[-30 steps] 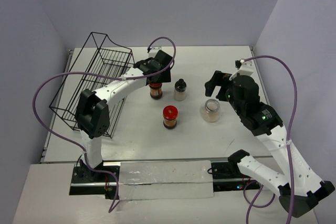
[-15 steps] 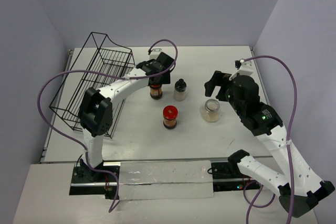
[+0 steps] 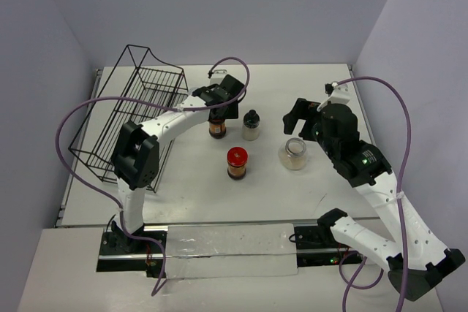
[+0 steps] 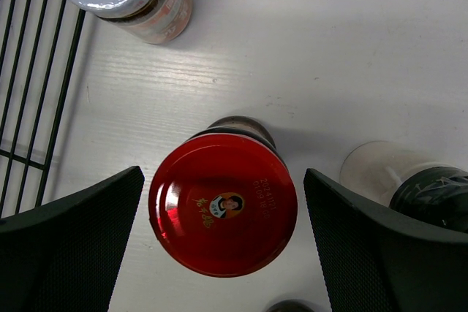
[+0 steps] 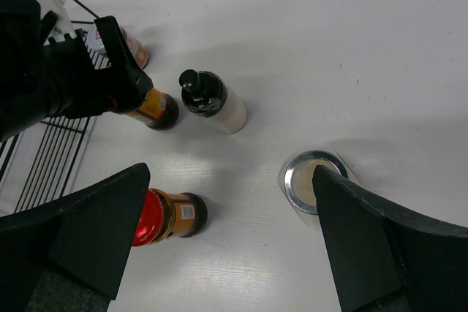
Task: Organize the condiment bottles
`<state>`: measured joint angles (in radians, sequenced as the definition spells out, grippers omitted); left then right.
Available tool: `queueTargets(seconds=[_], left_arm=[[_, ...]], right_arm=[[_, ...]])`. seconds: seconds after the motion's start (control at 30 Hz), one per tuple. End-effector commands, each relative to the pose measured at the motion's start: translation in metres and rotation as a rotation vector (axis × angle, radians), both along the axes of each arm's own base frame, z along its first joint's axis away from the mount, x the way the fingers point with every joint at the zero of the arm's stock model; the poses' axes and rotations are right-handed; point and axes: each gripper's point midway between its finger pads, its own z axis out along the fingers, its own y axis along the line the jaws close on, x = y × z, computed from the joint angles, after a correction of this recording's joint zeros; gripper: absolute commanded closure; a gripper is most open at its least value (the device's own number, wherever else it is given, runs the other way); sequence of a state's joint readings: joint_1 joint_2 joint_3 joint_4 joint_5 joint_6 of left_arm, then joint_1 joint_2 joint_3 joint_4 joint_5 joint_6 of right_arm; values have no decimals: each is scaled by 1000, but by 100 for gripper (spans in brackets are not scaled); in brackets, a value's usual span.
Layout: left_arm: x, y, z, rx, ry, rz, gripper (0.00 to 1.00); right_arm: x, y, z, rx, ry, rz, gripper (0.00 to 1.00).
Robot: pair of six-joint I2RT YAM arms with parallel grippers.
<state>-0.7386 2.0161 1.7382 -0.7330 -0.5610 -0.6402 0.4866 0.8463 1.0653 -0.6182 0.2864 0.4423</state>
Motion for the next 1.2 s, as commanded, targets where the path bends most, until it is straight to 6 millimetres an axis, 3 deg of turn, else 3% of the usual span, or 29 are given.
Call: queueTargets(seconds=[0.0, 0.67, 0.93, 1.03, 1.17], left_arm=[[2, -13, 1, -2, -11, 2, 0], [7, -15, -6, 11, -12, 16, 8], [8, -18, 1, -23, -29, 31, 20], [10, -19, 4, -25, -38, 21, 32], [11, -18, 16, -21, -59, 7, 63]], right_arm=[[2, 4, 11, 28, -29, 8, 0], [3, 11, 7, 41, -20, 30, 0], [5, 6, 5, 23, -16, 11, 0], [4, 6, 5, 23, -16, 13, 0], [3, 3, 6, 17, -16, 3, 0]])
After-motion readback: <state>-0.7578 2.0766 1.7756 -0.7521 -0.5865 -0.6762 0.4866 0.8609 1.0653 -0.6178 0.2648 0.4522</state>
